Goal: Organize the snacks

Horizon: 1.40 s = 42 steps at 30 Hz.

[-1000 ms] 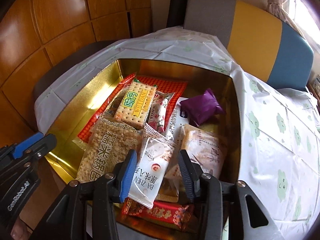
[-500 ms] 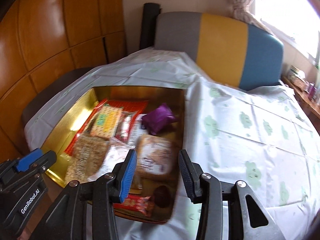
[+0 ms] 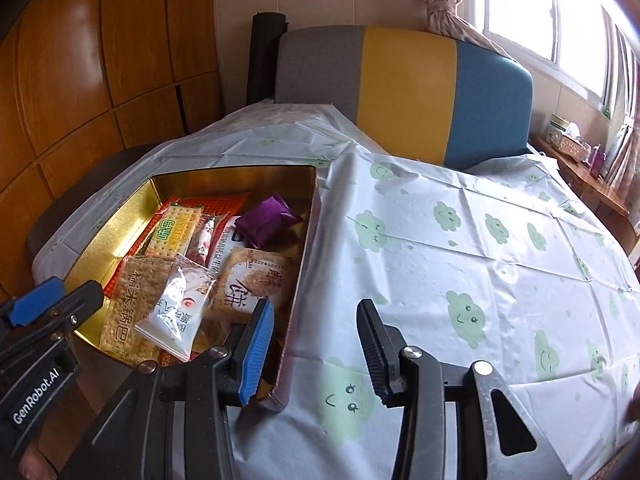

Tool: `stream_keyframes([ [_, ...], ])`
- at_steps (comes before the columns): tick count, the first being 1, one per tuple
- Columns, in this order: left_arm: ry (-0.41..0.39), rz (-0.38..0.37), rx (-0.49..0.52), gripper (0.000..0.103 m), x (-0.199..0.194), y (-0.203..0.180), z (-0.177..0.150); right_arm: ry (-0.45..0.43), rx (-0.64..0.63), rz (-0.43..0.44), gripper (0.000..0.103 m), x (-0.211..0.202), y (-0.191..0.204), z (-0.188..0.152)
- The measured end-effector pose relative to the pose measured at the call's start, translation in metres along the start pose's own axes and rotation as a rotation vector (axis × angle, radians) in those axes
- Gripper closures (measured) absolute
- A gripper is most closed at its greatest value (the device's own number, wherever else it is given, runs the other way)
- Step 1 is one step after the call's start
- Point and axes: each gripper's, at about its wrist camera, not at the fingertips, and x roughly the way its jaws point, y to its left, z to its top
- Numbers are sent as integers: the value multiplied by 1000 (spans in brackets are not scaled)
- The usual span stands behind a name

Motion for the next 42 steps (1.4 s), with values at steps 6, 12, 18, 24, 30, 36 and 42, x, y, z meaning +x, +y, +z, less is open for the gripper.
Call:
stream_keyframes([
  [6, -2, -9, 5, 54, -3, -5, -1, -3, 15, -9, 59, -2, -6, -3],
  [12, -3, -6, 1, 54, -5, -4, -2, -2, 8, -9, 59, -2, -5, -4],
  [18, -3, -8, 2, 54, -4, -3, -3, -2, -4, -8, 59, -3, -2, -6],
  [24, -3, -10, -5, 54, -5, -1, -3, 4, -6, -6, 59, -2, -1, -6],
  [30, -3, -12, -10, 54, -5, 0, -3, 4, -13, -4, 59, -1, 1, -8],
  [36, -2, -19, -11, 54, -4, 1, -3, 4, -21, -2, 59, 0, 2, -8],
  [42, -15, -15, -5, 55, -4, 0, -2, 11, -26, 0, 59, 2, 3, -9],
])
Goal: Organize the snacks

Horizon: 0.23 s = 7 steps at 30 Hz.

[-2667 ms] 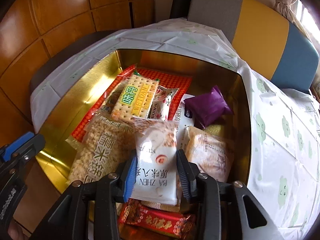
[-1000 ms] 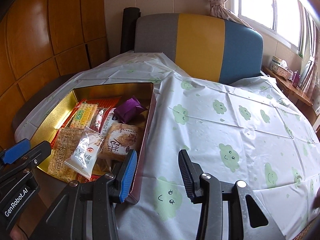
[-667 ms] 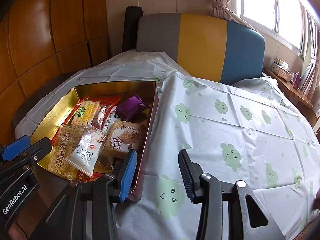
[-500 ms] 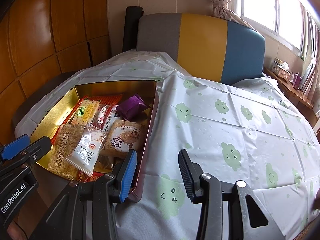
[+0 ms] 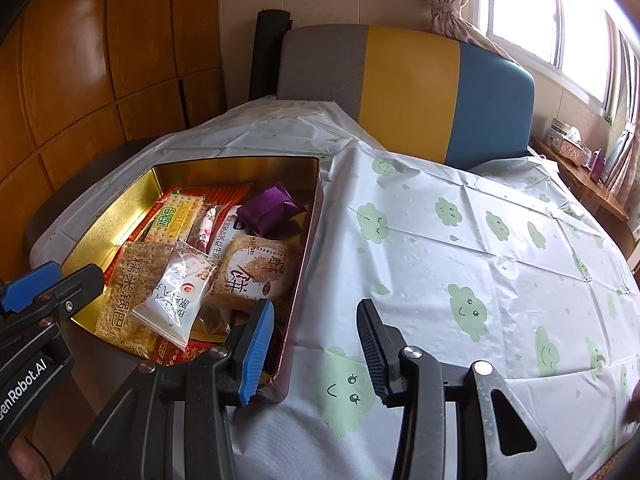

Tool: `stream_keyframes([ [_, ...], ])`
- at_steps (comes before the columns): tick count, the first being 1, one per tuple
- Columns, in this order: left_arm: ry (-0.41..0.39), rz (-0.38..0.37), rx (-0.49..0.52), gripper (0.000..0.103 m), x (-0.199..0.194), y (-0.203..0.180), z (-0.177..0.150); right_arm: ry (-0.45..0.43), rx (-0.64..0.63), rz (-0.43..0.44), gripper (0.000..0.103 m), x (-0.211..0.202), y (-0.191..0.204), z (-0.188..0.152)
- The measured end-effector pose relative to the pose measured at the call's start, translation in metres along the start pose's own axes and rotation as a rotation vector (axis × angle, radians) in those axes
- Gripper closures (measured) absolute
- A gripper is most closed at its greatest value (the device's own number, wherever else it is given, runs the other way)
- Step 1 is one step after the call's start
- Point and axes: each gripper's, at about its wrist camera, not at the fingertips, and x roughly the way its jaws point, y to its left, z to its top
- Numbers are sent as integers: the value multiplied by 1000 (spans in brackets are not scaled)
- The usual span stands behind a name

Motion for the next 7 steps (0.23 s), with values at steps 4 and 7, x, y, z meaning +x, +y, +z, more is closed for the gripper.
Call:
stream_keyframes([
  [4, -30, 2, -5, 61, -2, 1, 1, 5, -5, 1, 59, 1, 0, -2],
  [7, -25, 3, 1, 61, -1, 1, 3, 12, -6, 3, 59, 3, 0, -3],
])
